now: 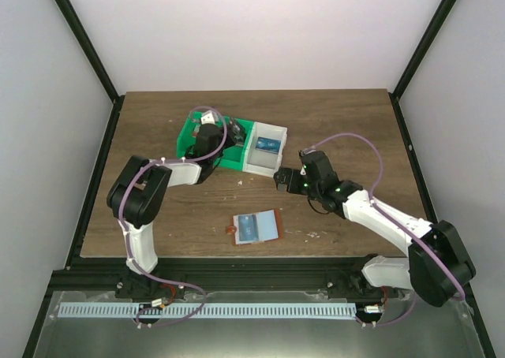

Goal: Take the credit cards out of the card holder

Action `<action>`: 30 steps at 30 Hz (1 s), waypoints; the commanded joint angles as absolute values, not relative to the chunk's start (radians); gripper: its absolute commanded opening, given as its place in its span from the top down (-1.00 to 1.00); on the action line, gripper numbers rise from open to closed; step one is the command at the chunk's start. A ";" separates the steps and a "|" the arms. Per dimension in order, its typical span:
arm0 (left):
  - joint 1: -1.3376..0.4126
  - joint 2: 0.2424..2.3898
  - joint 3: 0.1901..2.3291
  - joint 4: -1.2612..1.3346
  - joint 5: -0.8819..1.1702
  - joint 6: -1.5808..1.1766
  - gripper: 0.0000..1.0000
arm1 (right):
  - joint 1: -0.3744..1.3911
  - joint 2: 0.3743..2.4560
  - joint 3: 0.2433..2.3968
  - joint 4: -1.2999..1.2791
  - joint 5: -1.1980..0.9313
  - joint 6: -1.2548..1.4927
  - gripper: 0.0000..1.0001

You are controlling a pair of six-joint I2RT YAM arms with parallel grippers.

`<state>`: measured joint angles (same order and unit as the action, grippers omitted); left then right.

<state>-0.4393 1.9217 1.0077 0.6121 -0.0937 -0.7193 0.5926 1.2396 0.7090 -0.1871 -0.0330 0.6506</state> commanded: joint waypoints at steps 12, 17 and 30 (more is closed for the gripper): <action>-0.482 2.002 1.116 0.504 -0.210 -0.609 0.93 | 0.599 1.138 0.734 -0.217 0.021 0.614 -0.99; -0.486 2.021 1.138 0.501 -0.200 -0.587 0.93 | 0.599 1.122 0.738 -0.224 0.024 0.612 -0.99; -0.489 2.049 1.169 0.467 -0.208 -0.570 0.79 | 0.599 1.088 0.740 -0.236 0.028 0.618 -0.99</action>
<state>-0.4850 2.0319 1.1431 0.4744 -0.1986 -0.5907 0.5926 1.1072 0.7090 -0.2237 0.0105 0.6243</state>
